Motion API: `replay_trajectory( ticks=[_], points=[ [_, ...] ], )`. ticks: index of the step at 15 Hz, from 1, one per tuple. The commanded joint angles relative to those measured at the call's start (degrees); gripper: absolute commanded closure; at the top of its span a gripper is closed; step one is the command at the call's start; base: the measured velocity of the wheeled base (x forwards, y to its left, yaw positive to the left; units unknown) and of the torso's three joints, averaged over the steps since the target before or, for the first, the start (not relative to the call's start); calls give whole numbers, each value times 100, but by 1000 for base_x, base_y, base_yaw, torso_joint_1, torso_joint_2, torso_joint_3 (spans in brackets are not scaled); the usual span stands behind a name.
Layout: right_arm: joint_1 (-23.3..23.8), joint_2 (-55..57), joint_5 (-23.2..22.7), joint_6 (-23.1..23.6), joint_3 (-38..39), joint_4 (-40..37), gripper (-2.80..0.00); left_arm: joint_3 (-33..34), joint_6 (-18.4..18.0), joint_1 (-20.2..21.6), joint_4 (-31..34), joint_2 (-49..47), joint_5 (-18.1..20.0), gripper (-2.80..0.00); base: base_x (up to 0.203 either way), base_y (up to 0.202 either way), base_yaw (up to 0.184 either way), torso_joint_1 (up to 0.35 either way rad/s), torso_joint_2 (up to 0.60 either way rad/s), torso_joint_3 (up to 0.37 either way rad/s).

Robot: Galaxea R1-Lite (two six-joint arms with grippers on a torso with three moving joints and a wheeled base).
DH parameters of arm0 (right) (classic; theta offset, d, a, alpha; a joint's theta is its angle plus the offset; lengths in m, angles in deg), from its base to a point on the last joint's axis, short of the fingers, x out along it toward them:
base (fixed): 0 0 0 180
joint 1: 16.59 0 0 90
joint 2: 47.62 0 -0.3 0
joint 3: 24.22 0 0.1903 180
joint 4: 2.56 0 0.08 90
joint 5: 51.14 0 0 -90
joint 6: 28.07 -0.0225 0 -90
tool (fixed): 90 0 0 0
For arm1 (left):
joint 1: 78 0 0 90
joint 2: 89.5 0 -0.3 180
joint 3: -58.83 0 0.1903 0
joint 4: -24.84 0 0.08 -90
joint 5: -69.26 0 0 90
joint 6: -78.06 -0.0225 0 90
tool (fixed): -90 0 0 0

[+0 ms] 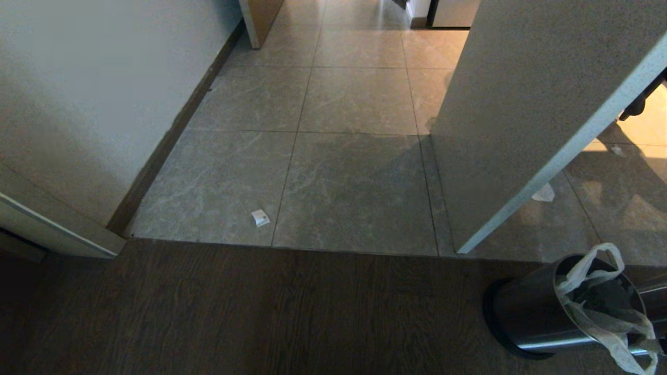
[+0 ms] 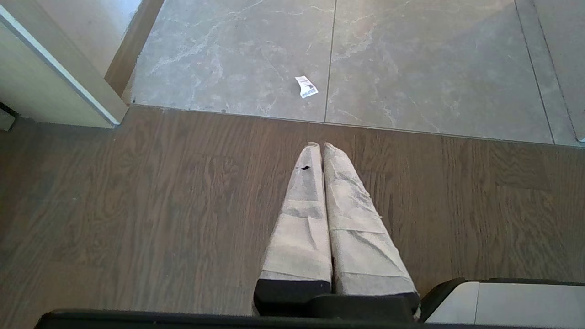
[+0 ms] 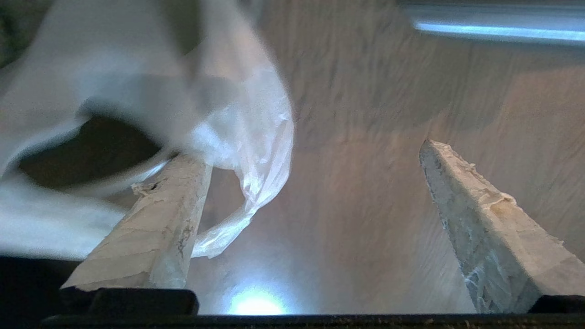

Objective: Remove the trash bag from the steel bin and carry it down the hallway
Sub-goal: Pick up the trash bag

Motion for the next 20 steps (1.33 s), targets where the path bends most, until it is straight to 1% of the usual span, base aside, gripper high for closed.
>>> replay_trajectory(
  ticks=[1, 3, 4, 6, 8, 9, 13, 16, 20],
  points=[
    [0, 349, -35, 92, -225, 338, -280, 0, 2, 0, 2, 0, -7, 0, 0, 0, 0, 0, 0, 0],
    [-38, 496, -101, 232, -284, 1465, -280, 0, 2, 0, 2, 0, -6, 0, 0, 0, 0, 0, 0, 0],
    [-55, 530, -124, 237, -167, 1515, -280, 0, 2, 0, 2, 0, -8, 0, 0, 0, 0, 0, 0, 0],
    [-62, 571, -107, 160, -40, 1257, -280, 0, 2, 0, 2, 0, -1, 0, 0, 0, 0, 0, 0, 0],
    [-62, 613, -144, 129, 18, 1304, -280, 0, 2, 0, 2, 0, -4, 0, 0, 0, 0, 0, 0, 0],
    [-66, 614, -153, 116, -13, 1304, 0, 0, 2, 0, 2, 0, -8, 0, 0, 0, 0, 0, 0, 0],
    [-136, 140, -239, 104, 106, 1246, 0, 0, 2, 0, 2, 0, -8, 0, 0, 0, 0, 0, 0, 0],
    [-132, -211, -419, 120, 350, 1115, 0, 0, 2, 0, 2, 0, -2, 0, 0, 0, 0, 0, 0, 0],
    [-219, -967, -432, 97, 382, 852, 0, 0, 2, 0, 2, 0, -1, 0, 0, 0, 0, 0, 0, 0]
  ],
)
